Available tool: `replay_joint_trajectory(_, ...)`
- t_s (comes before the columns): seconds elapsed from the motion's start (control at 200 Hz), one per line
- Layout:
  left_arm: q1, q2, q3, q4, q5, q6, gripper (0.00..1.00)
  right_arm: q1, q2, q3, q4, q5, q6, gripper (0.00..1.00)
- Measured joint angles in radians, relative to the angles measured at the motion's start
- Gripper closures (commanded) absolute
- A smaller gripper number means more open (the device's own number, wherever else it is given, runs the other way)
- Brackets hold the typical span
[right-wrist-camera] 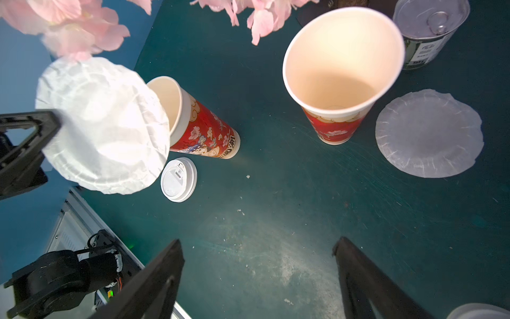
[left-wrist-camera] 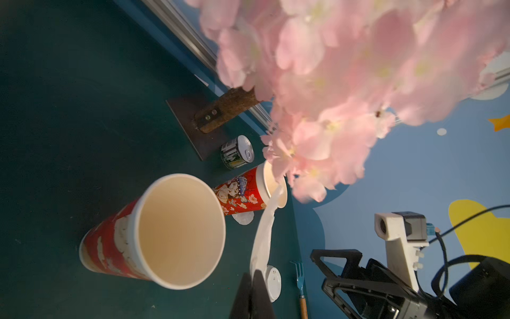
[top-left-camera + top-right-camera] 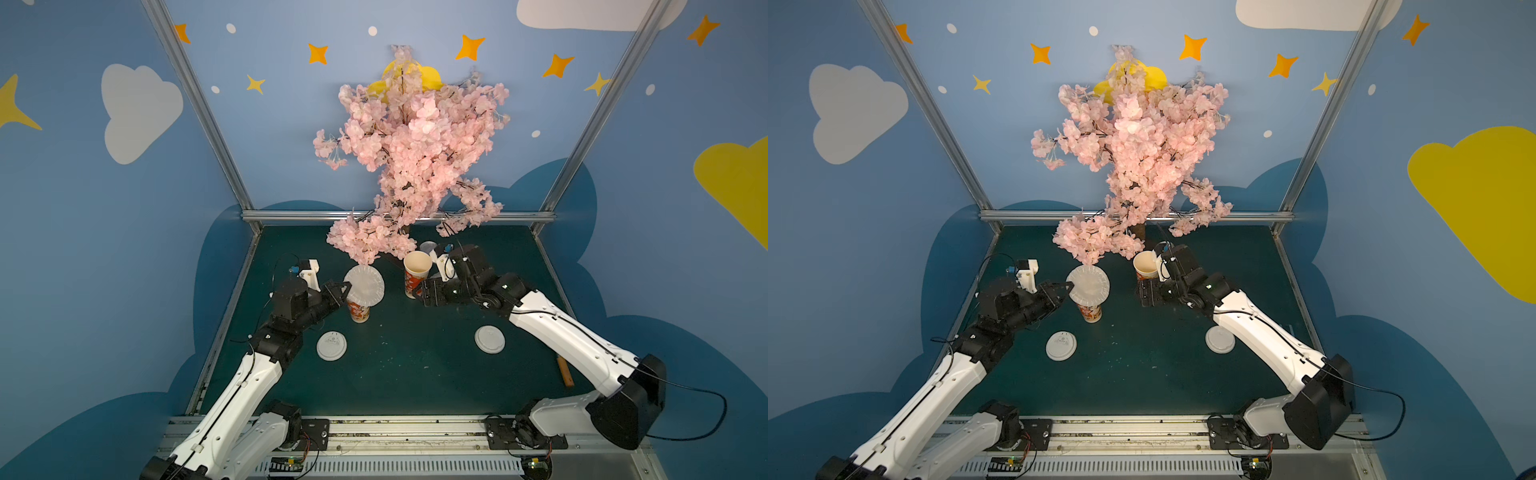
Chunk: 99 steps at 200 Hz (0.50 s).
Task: Put the leak-proof paper on the milk tea cups
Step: Place the leak-proof paper at the cup.
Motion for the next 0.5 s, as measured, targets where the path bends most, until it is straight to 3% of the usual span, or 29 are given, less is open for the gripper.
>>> replay_joint_trajectory(0.275, 0.131, 0.053, -0.018, 0.058, 0.133, -0.069, 0.97, 0.004, 0.024, 0.005, 0.006, 0.011, -0.003, 0.14)
replay_joint_trajectory(0.496, 0.180, 0.129, -0.035, 0.080, 0.183, -0.095, 0.97, 0.004, 0.039, 0.005, 0.021, 0.016, -0.006, 0.14)
